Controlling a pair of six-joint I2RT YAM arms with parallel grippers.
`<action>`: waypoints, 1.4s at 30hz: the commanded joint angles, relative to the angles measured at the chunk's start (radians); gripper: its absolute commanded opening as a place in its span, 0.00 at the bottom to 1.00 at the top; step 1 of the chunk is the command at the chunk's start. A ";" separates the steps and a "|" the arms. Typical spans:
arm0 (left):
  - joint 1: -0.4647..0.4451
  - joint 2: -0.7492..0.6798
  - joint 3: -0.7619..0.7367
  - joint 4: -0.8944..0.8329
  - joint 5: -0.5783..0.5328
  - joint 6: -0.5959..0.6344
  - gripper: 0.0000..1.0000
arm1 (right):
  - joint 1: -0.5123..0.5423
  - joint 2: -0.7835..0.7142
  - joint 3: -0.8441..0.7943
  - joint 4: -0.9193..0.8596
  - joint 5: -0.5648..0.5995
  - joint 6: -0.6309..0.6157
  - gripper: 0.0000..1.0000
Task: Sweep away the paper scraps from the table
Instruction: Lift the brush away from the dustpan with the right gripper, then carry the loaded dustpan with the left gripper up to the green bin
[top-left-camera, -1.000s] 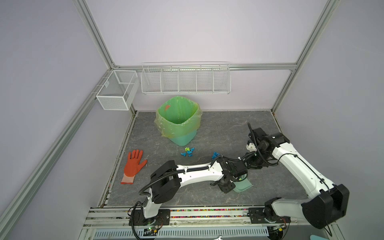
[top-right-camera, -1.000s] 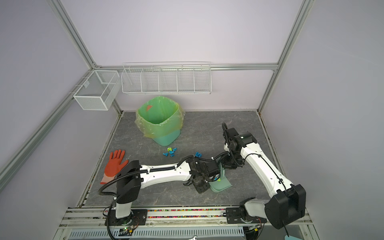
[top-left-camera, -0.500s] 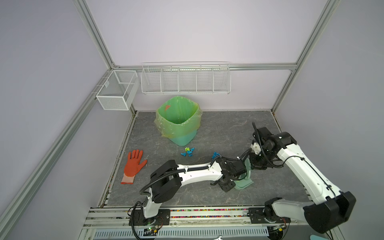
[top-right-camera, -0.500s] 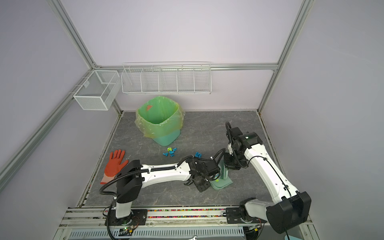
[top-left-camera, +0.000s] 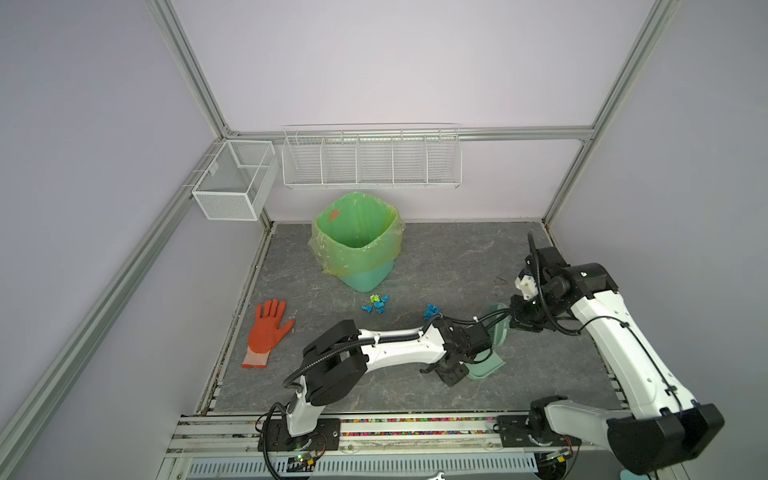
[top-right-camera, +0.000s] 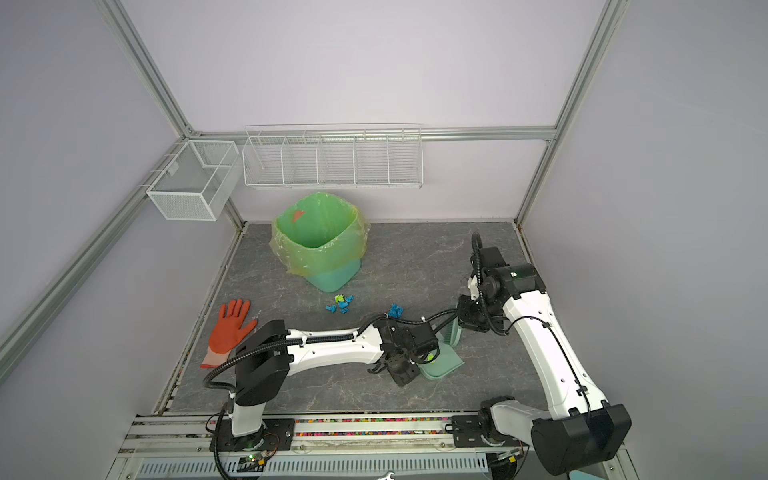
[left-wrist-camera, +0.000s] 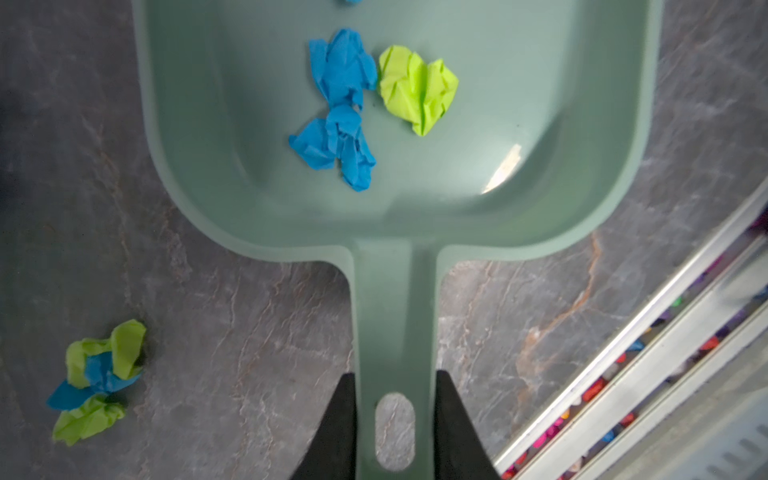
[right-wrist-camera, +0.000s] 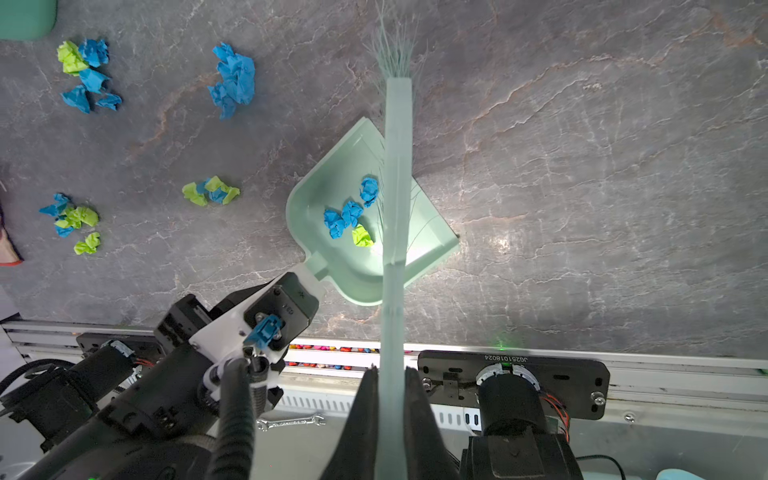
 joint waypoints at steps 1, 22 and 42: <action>0.002 -0.009 -0.016 -0.003 0.003 -0.029 0.00 | -0.009 0.020 0.034 0.063 -0.025 0.016 0.07; 0.011 -0.020 0.038 -0.009 -0.041 -0.065 0.00 | -0.189 0.014 -0.006 0.187 -0.041 0.008 0.07; 0.064 -0.090 0.143 -0.063 -0.031 -0.125 0.00 | -0.338 -0.056 -0.050 0.239 -0.073 0.014 0.07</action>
